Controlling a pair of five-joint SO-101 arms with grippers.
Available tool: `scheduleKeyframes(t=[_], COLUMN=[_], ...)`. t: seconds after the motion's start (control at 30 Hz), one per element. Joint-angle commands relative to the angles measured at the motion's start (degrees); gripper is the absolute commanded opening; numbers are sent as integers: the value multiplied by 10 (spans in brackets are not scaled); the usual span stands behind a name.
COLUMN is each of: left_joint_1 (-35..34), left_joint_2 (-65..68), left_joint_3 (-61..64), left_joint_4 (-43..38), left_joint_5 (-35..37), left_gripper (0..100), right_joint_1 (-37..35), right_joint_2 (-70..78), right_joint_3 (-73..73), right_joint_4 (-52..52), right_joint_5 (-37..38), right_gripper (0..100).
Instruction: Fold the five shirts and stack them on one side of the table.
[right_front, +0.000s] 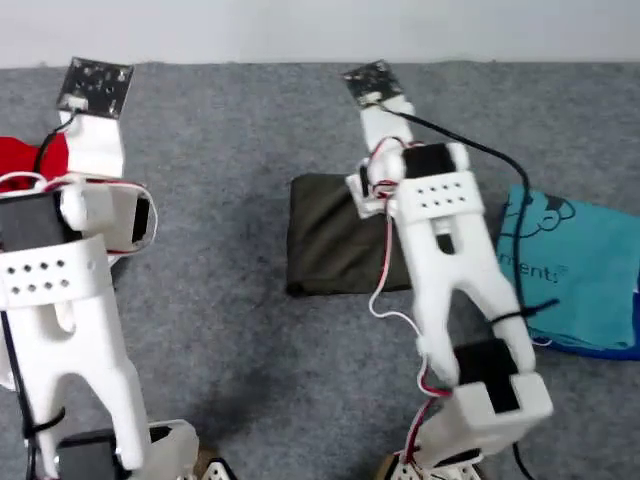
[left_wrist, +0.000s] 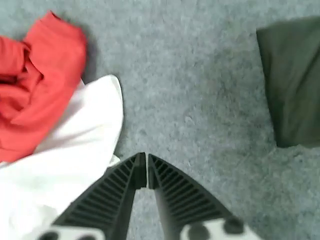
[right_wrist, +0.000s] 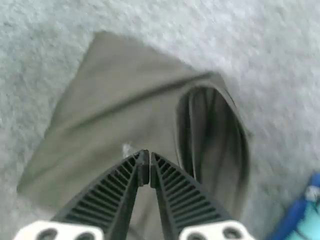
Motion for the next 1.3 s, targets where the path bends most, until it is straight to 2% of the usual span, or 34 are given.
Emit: scheduleKeyframes(t=[0.0, 0.17, 0.37, 0.6, 0.7, 0.83, 1.03, 1.17, 1.27], left_joint_1=[-4, -4, -4, -3, -3, -3, -4, -4, -4], left_joint_2=[-28, -32, -32, -32, -32, -32, -32, -32, -32], left_joint_3=[22, 65, 74, 74, 74, 74, 74, 74, 74], left_joint_4=[10, 10, 10, 3, 2, 5, 4, 4, 5], left_joint_5=[-5, -5, -4, -3, -3, -2, -2, -2, -2], left_gripper=[15, 15, 15, 15, 15, 15, 15, 15, 15], right_joint_1=[-15, 7, 114, 195, 188, 137, 67, 68, 102], right_joint_2=[30, 112, 166, 164, 146, 111, 94, 109, 153], right_joint_3=[-41, -42, -43, -43, -64, -104, -121, -119, -119], right_joint_4=[-39, -65, -103, -111, -75, 7, 158, 222, 245], right_joint_5=[-2, 15, 108, 152, 149, 144, 71, 71, 71], right_gripper=[9, 9, 9, 9, 9, 9, 9, 9, 9])
